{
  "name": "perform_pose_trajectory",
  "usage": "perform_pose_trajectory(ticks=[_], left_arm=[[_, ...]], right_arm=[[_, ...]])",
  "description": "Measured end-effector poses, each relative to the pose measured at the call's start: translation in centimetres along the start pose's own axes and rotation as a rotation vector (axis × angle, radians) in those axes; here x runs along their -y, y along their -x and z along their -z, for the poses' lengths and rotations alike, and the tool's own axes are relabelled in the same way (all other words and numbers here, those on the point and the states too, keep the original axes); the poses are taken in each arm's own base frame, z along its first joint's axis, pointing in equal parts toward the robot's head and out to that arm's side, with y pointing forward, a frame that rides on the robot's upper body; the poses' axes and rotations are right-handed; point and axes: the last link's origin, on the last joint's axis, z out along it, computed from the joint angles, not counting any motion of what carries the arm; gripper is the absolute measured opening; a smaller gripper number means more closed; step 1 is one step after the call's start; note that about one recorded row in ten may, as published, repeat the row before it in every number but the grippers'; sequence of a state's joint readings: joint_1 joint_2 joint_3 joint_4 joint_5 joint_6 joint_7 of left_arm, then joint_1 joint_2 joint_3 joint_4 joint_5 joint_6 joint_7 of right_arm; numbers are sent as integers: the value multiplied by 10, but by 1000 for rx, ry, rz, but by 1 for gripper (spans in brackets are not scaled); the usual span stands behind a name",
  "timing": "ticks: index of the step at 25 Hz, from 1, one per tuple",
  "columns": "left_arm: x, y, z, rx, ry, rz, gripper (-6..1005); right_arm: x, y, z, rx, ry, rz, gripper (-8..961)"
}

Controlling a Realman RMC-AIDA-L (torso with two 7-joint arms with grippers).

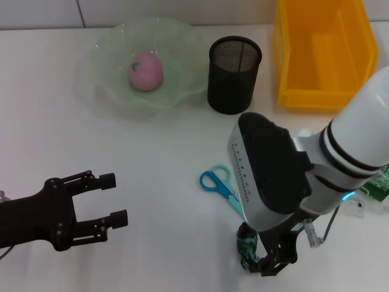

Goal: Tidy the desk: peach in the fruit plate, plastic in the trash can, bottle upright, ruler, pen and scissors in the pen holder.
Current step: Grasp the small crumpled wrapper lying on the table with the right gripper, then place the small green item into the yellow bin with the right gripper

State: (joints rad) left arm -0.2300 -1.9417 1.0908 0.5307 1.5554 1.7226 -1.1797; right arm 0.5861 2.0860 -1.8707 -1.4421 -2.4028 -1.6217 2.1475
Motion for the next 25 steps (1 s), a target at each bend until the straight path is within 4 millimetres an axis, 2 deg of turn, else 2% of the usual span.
perform_pose_trajectory(ticks=[5,19,24,25], left_arm=[[0,0,0,0,-1,1,800],[-1,3,-1,-4,0,14,799],[-1,4,0,-3,-2,14,799],[-2,4,0,-3,-3,14,799]], right_arm=[[0,0,-7,-8,2,4,655],[-1,3,-16,-25,8,14,472],[-2,3,-18,-31,12,18,232],[-2,3,-18,-31,13,19,212]])
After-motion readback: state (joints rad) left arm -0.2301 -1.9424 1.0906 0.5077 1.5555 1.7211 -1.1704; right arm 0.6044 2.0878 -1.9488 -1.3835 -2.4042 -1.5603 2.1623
